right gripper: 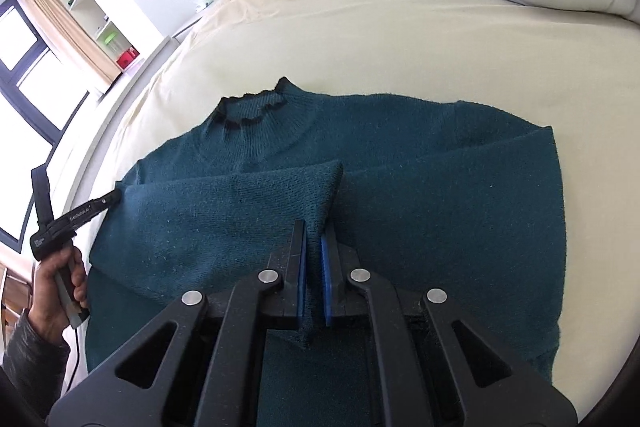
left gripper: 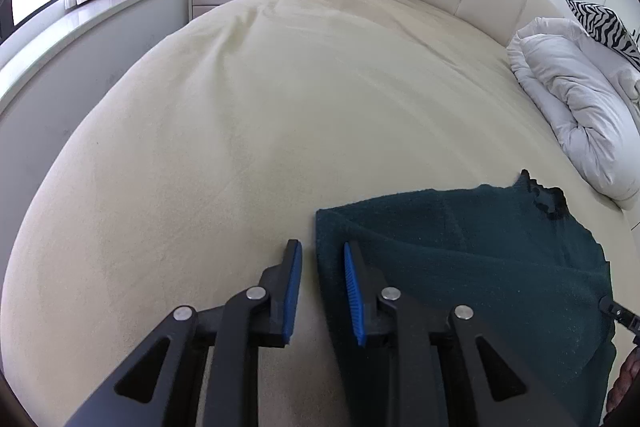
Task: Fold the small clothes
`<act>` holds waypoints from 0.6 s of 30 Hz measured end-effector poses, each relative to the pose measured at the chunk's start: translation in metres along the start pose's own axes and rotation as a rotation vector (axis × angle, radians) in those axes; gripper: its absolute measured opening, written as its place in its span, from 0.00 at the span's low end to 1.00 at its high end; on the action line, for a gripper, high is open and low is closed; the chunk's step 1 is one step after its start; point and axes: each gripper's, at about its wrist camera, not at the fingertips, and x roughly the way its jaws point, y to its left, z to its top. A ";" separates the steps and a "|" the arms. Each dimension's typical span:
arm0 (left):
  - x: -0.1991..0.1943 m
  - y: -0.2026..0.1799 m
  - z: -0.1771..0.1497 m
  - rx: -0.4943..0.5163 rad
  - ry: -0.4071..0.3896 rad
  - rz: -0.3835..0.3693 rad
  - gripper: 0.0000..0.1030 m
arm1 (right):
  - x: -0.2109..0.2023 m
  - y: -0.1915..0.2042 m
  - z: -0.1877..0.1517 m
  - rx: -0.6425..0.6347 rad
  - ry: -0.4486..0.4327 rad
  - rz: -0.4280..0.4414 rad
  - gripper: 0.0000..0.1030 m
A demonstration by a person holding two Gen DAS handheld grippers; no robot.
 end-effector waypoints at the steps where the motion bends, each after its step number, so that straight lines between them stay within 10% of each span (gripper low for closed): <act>1: 0.002 0.002 0.000 -0.006 0.005 -0.002 0.21 | 0.006 -0.003 -0.002 0.008 0.020 -0.005 0.05; 13: -0.061 -0.019 -0.033 0.144 -0.038 -0.024 0.26 | -0.001 -0.018 -0.011 0.134 0.009 0.090 0.14; 18: -0.059 -0.028 -0.062 0.247 -0.009 0.062 0.29 | -0.004 -0.004 -0.027 0.113 0.033 0.109 0.44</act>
